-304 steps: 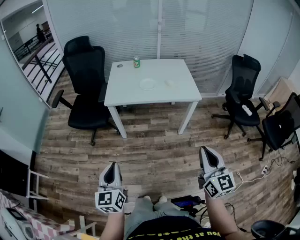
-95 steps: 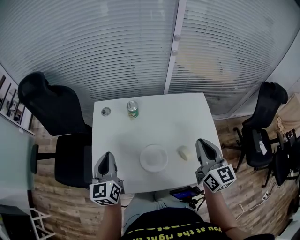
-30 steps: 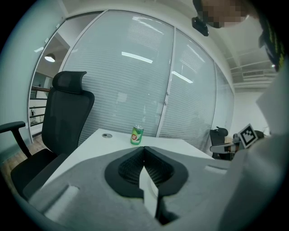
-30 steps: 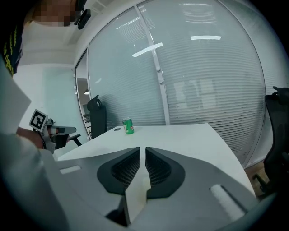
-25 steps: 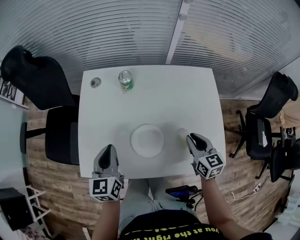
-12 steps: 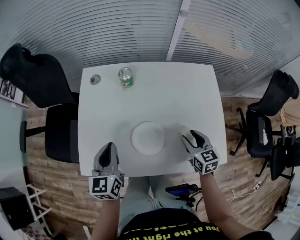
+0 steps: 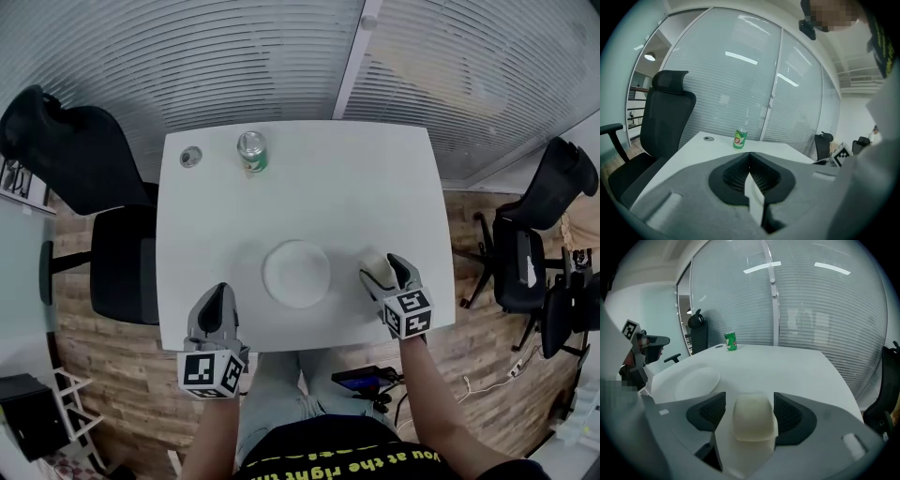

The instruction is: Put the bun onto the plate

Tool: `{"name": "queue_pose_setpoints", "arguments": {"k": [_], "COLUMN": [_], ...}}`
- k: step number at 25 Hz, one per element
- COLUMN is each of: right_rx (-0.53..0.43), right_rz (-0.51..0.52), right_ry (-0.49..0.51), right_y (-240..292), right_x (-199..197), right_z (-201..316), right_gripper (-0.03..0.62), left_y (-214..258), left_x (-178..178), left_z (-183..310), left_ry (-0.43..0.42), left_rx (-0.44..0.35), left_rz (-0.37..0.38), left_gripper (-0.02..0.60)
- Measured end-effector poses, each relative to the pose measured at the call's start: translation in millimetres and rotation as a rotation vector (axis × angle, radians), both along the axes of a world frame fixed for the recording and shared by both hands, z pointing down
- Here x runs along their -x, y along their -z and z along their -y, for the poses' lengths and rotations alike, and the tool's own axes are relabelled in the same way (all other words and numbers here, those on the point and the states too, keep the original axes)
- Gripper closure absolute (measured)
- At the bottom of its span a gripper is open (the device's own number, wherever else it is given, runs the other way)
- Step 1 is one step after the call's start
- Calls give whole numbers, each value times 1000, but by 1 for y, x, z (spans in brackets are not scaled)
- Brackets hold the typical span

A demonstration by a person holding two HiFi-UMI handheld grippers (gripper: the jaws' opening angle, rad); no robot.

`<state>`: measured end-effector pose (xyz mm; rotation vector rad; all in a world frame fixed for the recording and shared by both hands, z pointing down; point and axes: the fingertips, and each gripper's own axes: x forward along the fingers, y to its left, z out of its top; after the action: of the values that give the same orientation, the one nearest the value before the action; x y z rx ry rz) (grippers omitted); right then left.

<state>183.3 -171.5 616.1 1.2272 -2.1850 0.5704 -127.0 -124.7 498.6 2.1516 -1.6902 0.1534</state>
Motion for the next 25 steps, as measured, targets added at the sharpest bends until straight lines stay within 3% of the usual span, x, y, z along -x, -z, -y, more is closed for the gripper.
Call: {"name": "queue_pose_setpoints", "arguments": {"k": [25], "right_rx": [76], "right_rz": [-58], "right_ry": [7], "right_y": [-32], "right_x": [-3], "right_z": [2], "right_gripper": [258], "left_y": [-2], "left_x": [7], "left_z": [-1], "left_ry": [14], "left_rx": [8], "left_rz": [2], "left_gripper": [581]}}
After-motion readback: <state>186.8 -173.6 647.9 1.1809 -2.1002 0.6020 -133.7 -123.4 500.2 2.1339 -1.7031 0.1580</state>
